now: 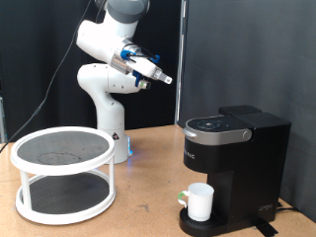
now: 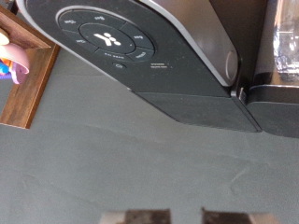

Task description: Make a cup of coffee with the keurig machine

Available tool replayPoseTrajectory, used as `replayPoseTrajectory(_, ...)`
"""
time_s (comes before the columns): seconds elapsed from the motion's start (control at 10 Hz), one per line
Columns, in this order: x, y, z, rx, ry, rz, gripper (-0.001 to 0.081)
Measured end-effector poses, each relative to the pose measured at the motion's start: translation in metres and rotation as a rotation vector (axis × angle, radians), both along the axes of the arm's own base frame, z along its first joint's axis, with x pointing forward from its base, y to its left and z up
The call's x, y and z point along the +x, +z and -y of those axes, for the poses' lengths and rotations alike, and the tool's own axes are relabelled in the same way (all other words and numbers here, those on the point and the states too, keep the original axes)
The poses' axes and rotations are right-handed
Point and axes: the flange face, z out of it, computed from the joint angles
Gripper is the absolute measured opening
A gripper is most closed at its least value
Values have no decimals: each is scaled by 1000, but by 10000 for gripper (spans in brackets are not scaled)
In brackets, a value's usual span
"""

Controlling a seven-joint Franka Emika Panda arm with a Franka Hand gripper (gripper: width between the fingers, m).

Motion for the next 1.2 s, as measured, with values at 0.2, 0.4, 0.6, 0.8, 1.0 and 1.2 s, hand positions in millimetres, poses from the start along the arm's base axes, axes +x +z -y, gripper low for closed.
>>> replayPoseTrajectory(0.2,0,0,0,0,1,0,0)
replayPoseTrajectory(0.4,0,0,0,0,2,1,0)
replayPoseTrajectory(0.6,0,0,0,0,3,0,0)
replayPoseTrajectory(0.8,0,1,0,0,3,1,0)
replayPoseTrajectory(1.0,3,6,-2,5,2,14,0)
replayPoseTrajectory(1.2,13,14,-10,1,-1,29,0)
